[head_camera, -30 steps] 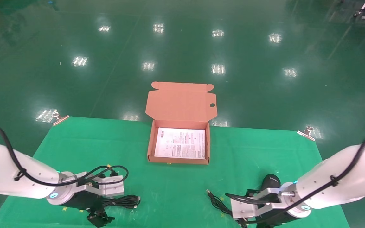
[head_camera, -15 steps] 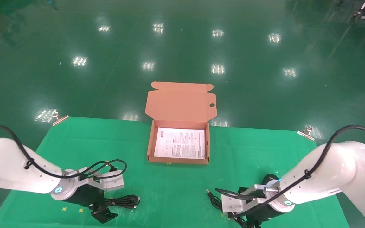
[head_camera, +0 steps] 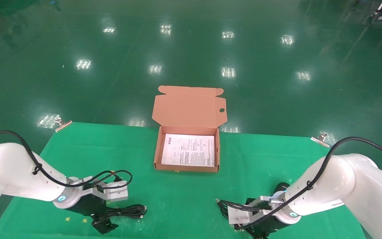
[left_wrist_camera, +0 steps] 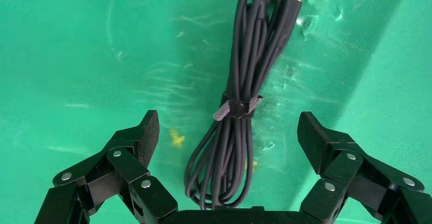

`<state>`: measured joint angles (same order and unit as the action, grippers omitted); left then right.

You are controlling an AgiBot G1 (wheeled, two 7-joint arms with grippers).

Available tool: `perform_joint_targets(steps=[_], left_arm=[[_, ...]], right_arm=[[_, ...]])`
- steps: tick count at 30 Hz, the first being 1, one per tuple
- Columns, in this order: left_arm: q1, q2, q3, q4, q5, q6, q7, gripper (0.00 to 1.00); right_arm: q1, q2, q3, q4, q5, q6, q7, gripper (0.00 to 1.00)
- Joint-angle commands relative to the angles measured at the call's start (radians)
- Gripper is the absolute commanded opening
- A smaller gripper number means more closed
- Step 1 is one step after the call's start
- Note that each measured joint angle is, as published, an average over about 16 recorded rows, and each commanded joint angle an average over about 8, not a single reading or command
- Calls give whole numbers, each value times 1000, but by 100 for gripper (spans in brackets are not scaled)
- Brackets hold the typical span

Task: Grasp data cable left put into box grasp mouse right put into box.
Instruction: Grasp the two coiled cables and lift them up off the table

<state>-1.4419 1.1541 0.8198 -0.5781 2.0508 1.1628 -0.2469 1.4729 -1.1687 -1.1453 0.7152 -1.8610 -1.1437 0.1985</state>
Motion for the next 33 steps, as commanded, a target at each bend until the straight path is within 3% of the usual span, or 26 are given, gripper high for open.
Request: perform_joint_targets(steps=[1, 33], left_arm=[[-2, 3, 2, 6, 2, 0, 4, 0], [4, -4, -2, -11, -3, 2, -6, 0]], right_arm=[[-1, -3, 0, -6, -1, 3, -1, 0], [1, 5, 1, 10, 2, -4, 2, 0]])
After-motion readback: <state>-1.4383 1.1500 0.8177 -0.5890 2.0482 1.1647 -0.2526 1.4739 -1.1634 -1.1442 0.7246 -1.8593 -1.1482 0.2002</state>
